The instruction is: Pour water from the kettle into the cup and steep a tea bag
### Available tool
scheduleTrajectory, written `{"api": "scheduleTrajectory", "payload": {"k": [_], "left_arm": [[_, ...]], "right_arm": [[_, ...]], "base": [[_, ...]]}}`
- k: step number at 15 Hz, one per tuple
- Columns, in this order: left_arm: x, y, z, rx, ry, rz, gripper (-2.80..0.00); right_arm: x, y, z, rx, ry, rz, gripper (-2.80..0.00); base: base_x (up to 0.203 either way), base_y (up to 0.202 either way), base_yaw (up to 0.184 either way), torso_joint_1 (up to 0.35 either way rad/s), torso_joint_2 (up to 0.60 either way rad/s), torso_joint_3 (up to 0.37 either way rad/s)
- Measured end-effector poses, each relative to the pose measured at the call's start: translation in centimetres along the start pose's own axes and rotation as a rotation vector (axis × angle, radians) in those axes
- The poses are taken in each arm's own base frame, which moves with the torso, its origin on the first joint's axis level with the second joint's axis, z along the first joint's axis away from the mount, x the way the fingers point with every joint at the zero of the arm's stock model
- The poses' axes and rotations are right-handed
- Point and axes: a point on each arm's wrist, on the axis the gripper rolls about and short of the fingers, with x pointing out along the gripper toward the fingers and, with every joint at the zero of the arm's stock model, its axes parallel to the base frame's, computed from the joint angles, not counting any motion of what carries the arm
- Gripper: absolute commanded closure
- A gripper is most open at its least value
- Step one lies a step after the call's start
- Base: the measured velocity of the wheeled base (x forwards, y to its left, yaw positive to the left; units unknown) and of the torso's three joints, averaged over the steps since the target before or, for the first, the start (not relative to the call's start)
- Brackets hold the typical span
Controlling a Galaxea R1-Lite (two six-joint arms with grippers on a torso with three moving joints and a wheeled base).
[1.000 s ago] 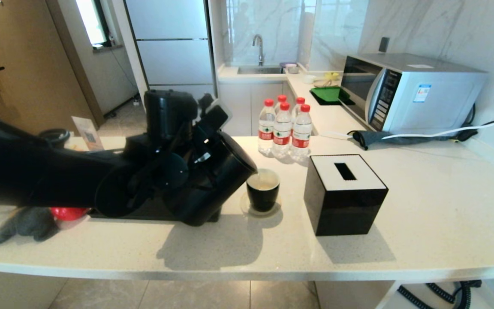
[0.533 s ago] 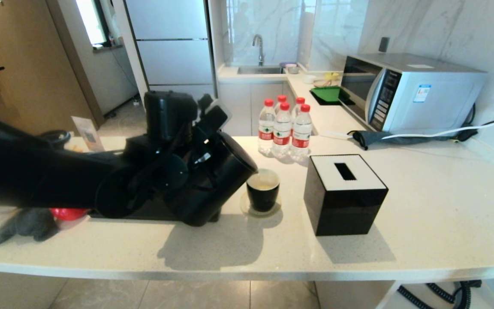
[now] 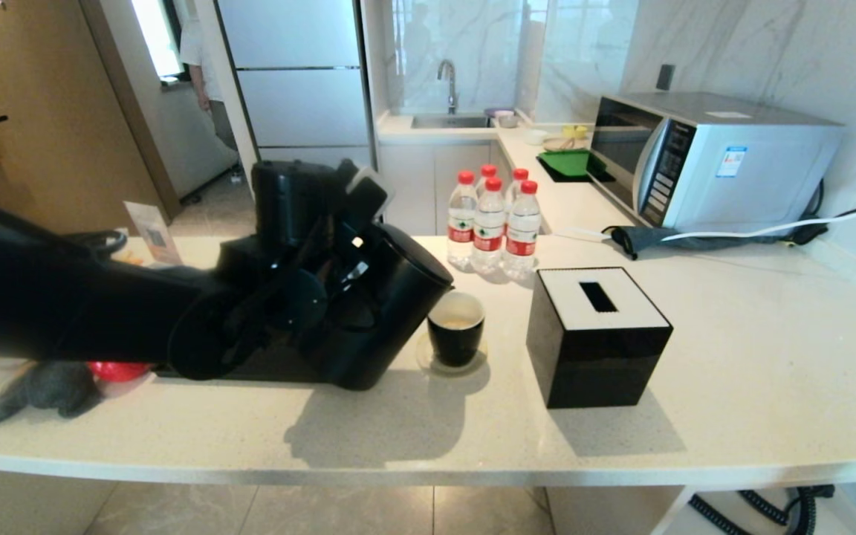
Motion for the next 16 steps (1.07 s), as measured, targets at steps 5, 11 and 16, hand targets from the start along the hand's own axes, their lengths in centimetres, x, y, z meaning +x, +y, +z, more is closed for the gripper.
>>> {"api": "scheduleTrajectory", "payload": {"k": [5, 11, 16], "left_arm": [[-0.1, 0.3, 0.4, -0.091, -0.031, 0.023, 0.00], [-0.9, 1.9, 0.7, -0.230, -0.141, 0.111, 0.00], [-2.0, 5.1, 0.1, -0.375, -0.218, 0.214, 0.00]], "right_arm": [[0.0, 0.0, 0.0, 0.000, 0.000, 0.000, 0.00], [0.0, 0.0, 0.0, 0.000, 0.001, 0.000, 0.00], [0.0, 0.0, 0.0, 0.000, 0.001, 0.000, 0.00]], "base": [[0.000, 0.000, 0.000, 0.000, 0.00, 0.000], [0.000, 0.000, 0.000, 0.000, 0.00, 0.000], [0.000, 0.000, 0.000, 0.000, 0.00, 0.000]]}}
